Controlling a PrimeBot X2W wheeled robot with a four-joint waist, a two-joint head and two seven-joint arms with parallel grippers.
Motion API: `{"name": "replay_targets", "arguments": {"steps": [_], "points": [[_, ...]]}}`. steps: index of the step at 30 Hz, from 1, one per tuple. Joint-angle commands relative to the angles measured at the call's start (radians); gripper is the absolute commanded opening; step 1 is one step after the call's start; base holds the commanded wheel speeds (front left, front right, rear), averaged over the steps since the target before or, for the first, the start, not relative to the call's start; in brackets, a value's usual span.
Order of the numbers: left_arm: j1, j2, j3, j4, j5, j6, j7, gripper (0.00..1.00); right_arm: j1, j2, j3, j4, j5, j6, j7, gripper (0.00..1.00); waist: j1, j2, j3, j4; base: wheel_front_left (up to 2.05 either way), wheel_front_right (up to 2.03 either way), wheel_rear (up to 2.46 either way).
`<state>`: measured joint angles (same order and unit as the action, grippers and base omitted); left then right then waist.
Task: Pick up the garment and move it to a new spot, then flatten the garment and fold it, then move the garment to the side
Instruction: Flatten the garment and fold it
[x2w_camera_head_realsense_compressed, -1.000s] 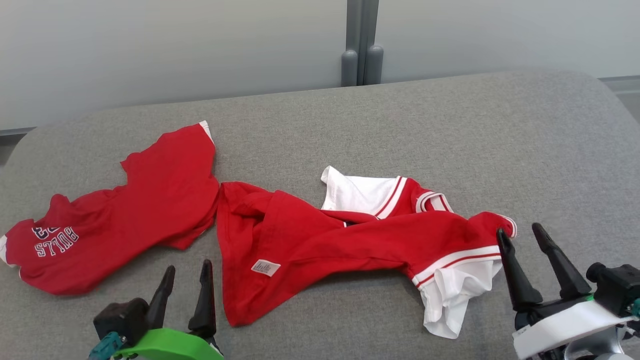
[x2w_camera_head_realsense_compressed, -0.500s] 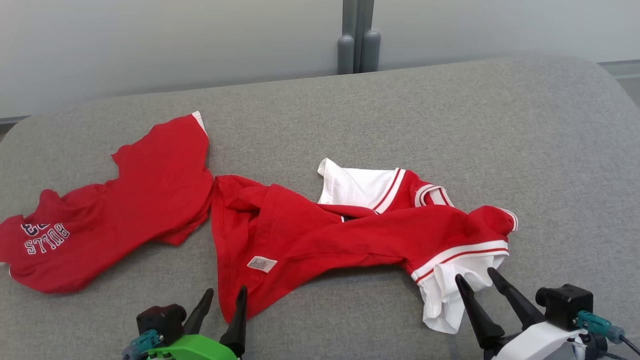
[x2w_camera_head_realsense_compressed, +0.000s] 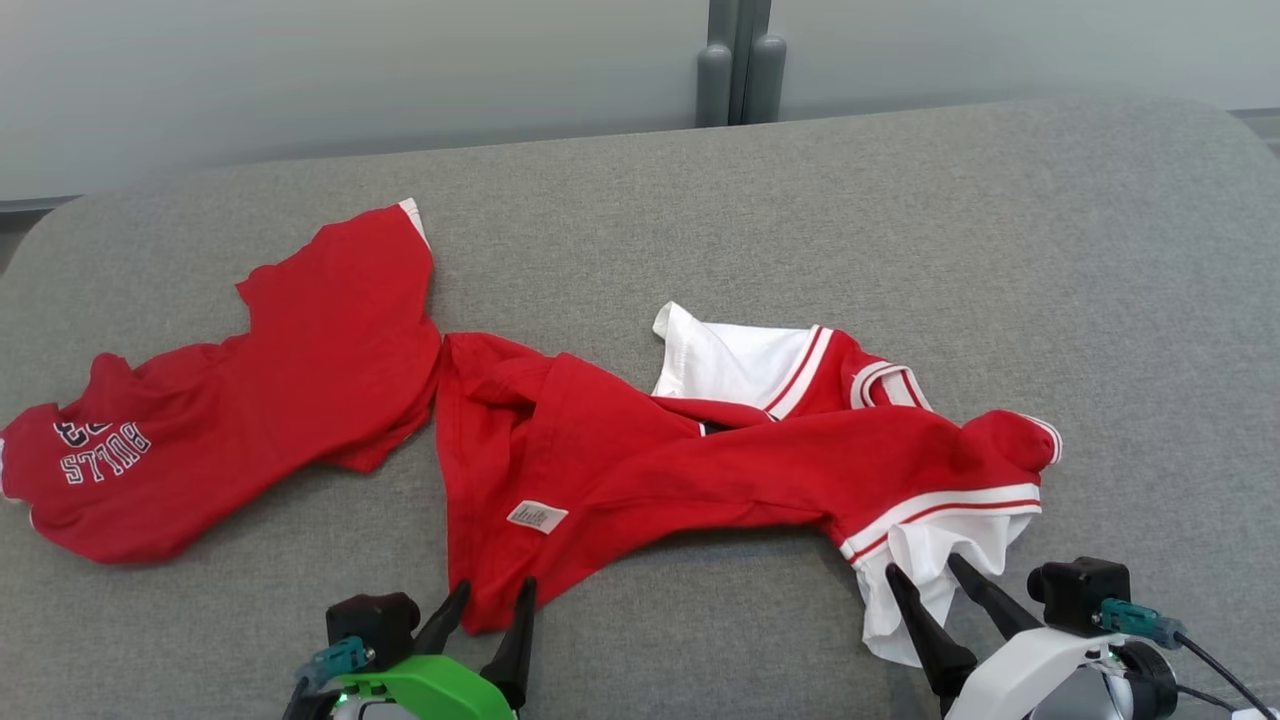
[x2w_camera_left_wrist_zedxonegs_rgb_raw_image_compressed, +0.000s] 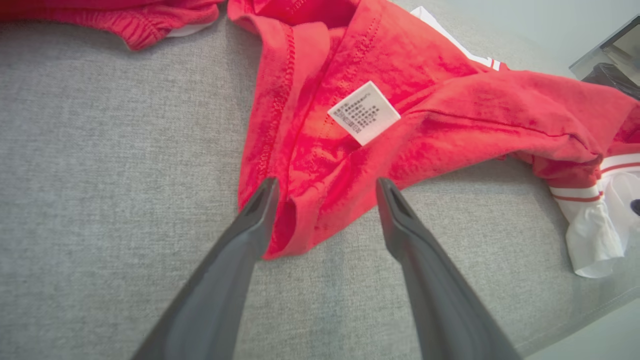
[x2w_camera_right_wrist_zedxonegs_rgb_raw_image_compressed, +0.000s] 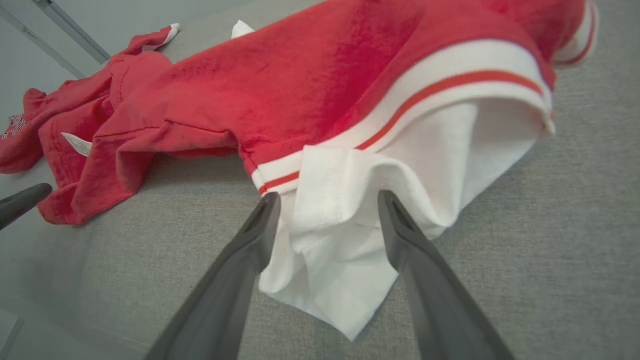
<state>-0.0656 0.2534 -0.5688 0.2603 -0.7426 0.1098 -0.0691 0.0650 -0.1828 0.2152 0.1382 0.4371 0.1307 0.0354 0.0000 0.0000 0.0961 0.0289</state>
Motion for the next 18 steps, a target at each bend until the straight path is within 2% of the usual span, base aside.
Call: {"name": "replay_targets", "arguments": {"steps": [1,10,14,15,16,17,18], "points": [[-0.018,-0.006,-0.005,0.012,0.000,-0.007,0.005,1.00,-0.012,0.004,-0.007,0.014,-0.008,0.000,0.011,1.00,0.0000,0.0000,0.002,0.006,0.00,0.00,0.00],[-0.048,-0.015,-0.031,0.074,0.008,-0.024,0.023,1.00,-0.024,0.023,-0.012,0.031,-0.020,0.000,0.032,1.00,0.0000,0.0000,0.003,0.009,0.00,0.00,0.00],[-0.057,-0.018,-0.029,0.097,0.008,-0.019,0.018,1.00,-0.028,0.028,-0.008,0.034,-0.021,0.000,0.034,1.00,0.0000,0.0000,0.004,0.004,0.00,0.00,0.00],[-0.058,-0.018,-0.029,0.102,0.008,-0.017,0.017,1.00,-0.028,0.030,-0.009,0.034,-0.021,0.000,0.033,0.94,0.0000,0.0000,0.004,0.002,0.00,0.00,0.00],[-0.060,-0.018,-0.029,0.106,0.008,-0.017,0.016,1.00,-0.029,0.033,-0.014,0.035,-0.017,0.000,0.029,0.75,0.0000,0.0000,0.005,0.001,0.00,0.00,0.00],[-0.062,-0.019,-0.029,0.110,0.007,-0.016,0.014,0.95,-0.029,0.034,-0.016,0.037,-0.016,0.000,0.028,0.40,0.0000,0.0000,0.005,0.000,0.00,0.00,0.00],[-0.062,-0.020,-0.029,0.112,0.006,-0.016,0.013,0.84,-0.030,0.036,-0.019,0.039,-0.017,0.000,0.029,0.22,0.0000,0.0000,0.005,0.000,0.00,0.00,0.00]]}}
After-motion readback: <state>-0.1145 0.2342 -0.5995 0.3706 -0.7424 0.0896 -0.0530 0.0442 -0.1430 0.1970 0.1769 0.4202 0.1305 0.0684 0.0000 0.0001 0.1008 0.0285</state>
